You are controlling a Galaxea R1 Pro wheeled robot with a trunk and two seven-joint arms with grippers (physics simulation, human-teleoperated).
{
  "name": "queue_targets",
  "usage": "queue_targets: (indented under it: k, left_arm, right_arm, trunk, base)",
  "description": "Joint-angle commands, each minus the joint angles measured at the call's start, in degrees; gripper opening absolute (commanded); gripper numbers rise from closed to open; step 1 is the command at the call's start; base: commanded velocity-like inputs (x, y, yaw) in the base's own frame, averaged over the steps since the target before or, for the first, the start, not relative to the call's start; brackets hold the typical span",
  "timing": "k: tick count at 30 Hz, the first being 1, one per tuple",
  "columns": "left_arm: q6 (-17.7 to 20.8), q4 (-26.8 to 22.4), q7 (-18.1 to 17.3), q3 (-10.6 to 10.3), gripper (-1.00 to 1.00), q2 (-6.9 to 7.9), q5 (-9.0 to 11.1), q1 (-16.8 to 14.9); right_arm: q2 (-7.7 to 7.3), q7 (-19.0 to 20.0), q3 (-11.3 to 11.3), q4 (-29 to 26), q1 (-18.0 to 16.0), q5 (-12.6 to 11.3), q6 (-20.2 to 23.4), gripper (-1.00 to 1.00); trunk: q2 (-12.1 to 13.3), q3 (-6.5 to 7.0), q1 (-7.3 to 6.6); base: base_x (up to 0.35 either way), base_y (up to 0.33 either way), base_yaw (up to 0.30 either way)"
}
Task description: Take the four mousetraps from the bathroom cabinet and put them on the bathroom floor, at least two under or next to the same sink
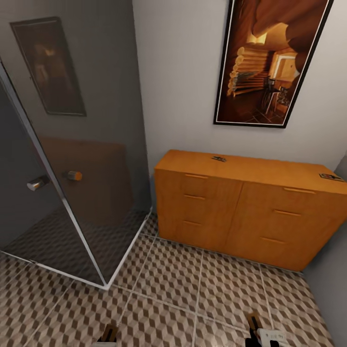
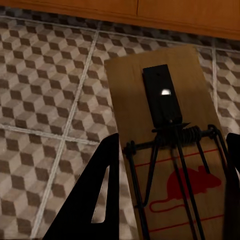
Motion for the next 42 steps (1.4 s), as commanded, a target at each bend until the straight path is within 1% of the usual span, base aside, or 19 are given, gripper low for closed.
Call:
queue_targets:
  k: [1,42]
  left_arm:
    - [-0.24,0.20,0.28,-0.48,-1.00,-0.04,0.25,-0.08]
    - [0.11,0.20,0.28,-0.48,-1.00,-0.04,0.25,-0.08]
  right_arm:
    - [-0.05,0.16,0.46,0.00,-0.02,-0.69,-0.22,-1.00]
    - [0.18,0.16,0.53,0.88,-0.02,-0.69,-0.20,-1.00]
  trunk:
    - [-0.03,-0.05,-0.02]
    - [-0.03,-0.05,-0.02]
  base:
    - [-0.142,0.037,0.255]
    - [-0.007,0.002,0.255]
